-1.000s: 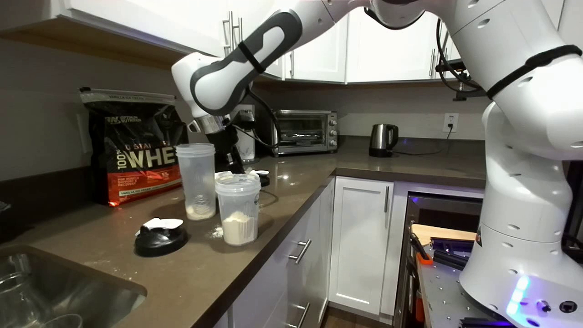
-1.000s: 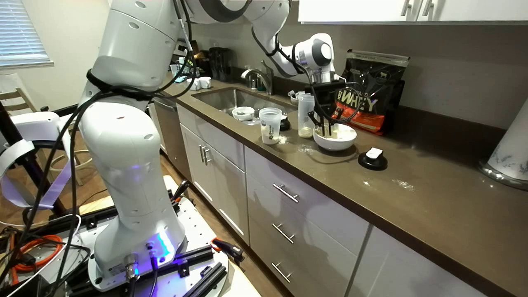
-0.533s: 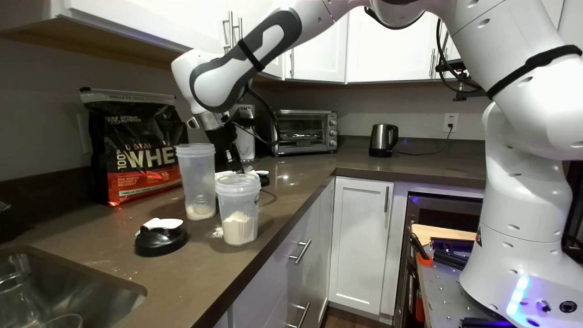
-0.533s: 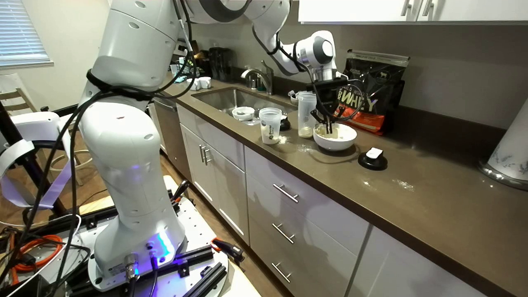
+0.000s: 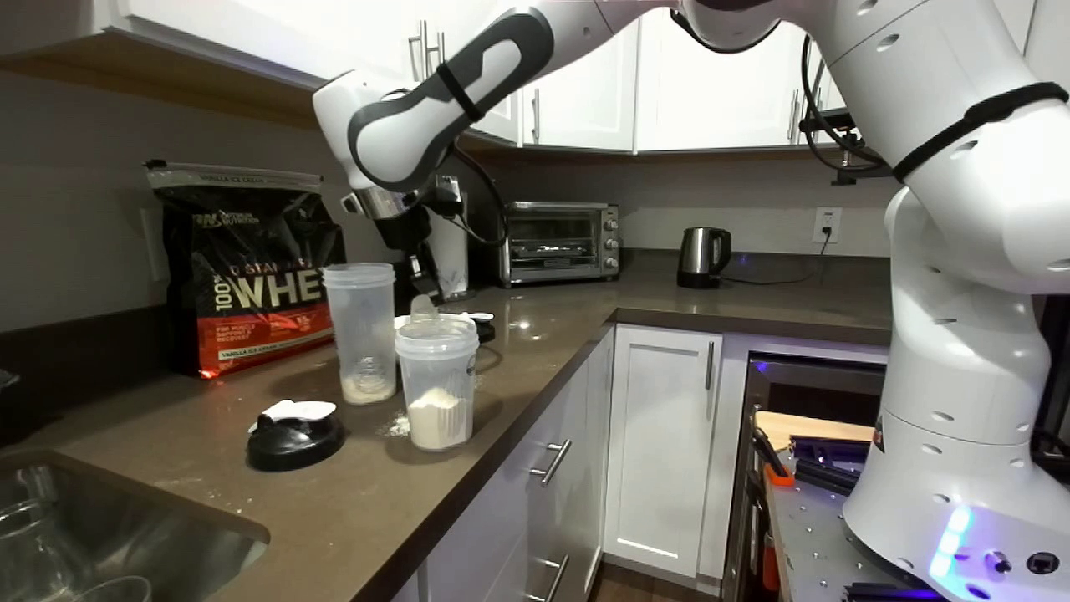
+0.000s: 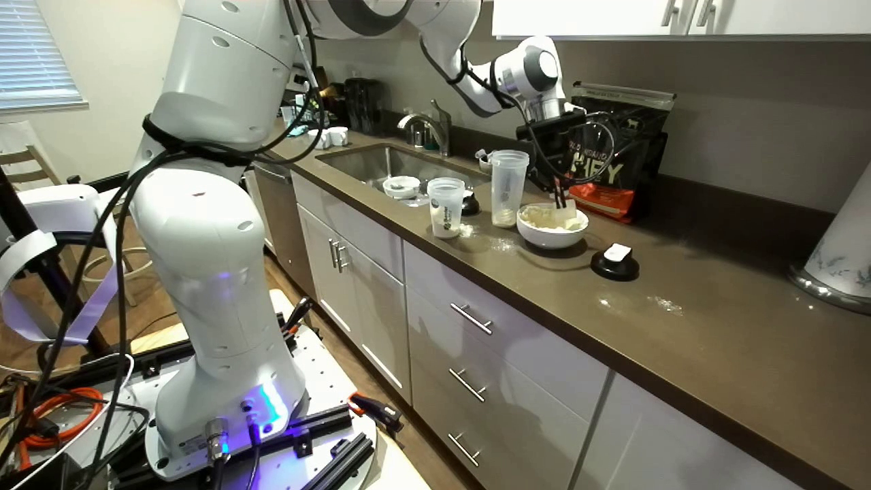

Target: Scoop some of the powder from the white bowl into the larger clear bottle

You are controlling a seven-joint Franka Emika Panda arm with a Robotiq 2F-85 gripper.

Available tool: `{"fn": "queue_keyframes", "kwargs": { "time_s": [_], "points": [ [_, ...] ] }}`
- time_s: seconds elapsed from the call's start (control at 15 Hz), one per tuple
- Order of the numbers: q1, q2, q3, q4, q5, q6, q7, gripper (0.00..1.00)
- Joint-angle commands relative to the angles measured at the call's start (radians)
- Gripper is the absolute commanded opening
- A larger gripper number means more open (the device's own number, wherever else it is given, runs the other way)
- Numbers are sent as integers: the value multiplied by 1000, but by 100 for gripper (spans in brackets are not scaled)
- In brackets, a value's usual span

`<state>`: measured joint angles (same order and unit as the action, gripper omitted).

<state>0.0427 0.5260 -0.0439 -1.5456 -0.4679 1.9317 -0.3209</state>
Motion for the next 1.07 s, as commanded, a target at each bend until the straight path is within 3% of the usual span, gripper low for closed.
{"fn": "queue_keyframes", "kwargs": {
  "time_s": [0.0,1.0],
  "points": [
    [9,19,-11,28,-41,-7,44,2],
    [23,45,-22,10,-98,75,104,2]
  ]
}}
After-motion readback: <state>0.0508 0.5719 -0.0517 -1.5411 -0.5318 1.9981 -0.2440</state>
